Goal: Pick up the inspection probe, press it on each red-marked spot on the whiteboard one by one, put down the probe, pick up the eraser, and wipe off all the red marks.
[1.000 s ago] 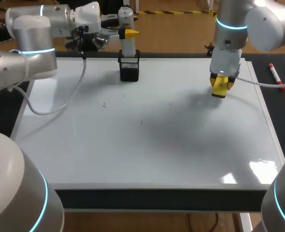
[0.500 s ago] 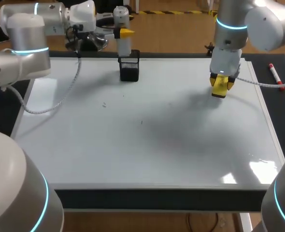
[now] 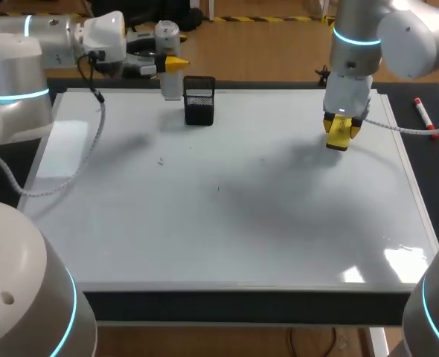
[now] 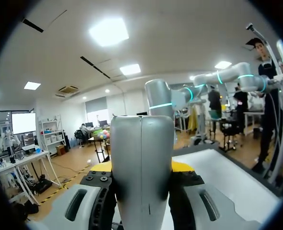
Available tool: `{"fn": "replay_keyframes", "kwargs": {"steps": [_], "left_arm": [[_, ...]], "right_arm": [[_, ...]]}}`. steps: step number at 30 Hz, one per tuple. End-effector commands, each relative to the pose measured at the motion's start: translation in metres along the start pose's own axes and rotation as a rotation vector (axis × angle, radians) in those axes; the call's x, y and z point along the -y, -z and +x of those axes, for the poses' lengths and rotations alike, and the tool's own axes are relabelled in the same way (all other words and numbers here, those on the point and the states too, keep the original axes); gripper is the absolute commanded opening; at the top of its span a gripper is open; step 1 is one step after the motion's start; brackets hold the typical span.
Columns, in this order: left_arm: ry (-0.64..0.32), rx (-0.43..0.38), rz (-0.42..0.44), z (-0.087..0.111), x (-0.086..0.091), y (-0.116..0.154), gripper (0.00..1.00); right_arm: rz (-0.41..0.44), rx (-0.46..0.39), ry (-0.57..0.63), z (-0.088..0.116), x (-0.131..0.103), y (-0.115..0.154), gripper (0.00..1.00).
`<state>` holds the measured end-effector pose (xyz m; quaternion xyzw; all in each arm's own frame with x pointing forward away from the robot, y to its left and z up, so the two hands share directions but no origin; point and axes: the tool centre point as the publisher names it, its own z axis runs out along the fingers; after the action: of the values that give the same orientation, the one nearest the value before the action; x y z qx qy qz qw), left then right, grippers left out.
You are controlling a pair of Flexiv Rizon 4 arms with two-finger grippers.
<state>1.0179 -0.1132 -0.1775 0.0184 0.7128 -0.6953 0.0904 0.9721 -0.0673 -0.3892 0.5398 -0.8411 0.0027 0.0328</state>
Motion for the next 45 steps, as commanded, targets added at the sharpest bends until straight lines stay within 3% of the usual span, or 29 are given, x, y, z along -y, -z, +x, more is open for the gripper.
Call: {"fn": "replay_keyframes", "kwargs": {"steps": [1, 23, 45], "left_arm": [[0.007, 0.095, -0.021, 0.022, 0.002, 0.014, 0.0], [0.089, 0.155, -0.022, 0.058, -0.03, 0.031, 0.0], [0.089, 0.158, -0.019, 0.062, -0.035, 0.033, 0.0]], "right_arm": [[0.002, -0.002, 0.002, 0.001, 0.0, 0.001, 0.0], [0.002, -0.002, 0.002, 0.001, 0.0, 0.001, 0.0], [0.003, -0.014, 0.015, -0.006, 0.007, 0.0, 0.0]]}}
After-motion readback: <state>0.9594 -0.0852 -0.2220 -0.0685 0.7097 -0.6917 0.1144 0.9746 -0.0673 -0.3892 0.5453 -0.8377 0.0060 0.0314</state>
